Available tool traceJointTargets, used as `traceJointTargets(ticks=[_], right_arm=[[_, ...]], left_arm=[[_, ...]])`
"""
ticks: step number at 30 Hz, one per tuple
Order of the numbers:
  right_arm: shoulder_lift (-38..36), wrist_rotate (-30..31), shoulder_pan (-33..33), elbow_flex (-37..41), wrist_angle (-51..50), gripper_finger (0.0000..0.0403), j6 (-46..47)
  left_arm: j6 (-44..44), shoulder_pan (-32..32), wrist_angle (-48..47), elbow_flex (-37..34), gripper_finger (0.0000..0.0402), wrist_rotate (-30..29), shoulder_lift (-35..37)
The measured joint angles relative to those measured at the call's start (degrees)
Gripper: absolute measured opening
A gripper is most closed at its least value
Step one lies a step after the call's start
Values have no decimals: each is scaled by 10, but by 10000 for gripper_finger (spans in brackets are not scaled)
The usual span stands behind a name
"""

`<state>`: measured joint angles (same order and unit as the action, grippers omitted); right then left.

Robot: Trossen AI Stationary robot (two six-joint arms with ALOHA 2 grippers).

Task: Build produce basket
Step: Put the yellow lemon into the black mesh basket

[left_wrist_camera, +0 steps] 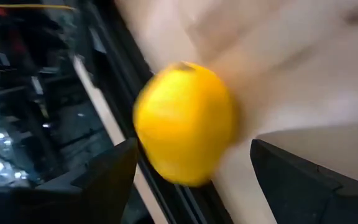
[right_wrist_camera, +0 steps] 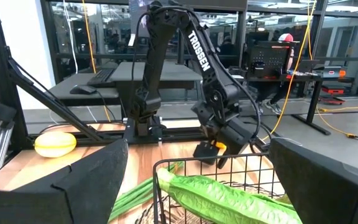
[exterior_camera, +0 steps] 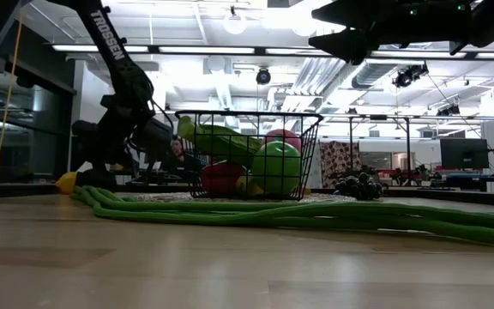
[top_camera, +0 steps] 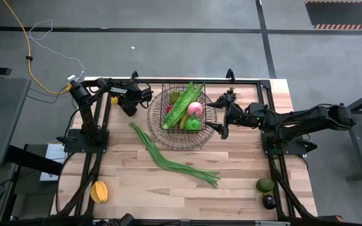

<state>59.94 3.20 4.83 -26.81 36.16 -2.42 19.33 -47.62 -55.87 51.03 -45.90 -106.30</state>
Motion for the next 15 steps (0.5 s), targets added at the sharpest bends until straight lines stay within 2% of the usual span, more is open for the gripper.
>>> traceJointTargets(ticks=[2, 8, 15], right_arm=[[0, 0, 0, 0, 0, 381, 0], [0, 0, 0, 0, -1, 381, 0], [0, 0, 0, 0, -4, 381, 0]], left_arm=[[0, -1, 5, 0, 299, -19, -4], [-3, -3, 8, 5, 281, -25, -4], [-22, -3, 15, 14, 235, -9, -4]])
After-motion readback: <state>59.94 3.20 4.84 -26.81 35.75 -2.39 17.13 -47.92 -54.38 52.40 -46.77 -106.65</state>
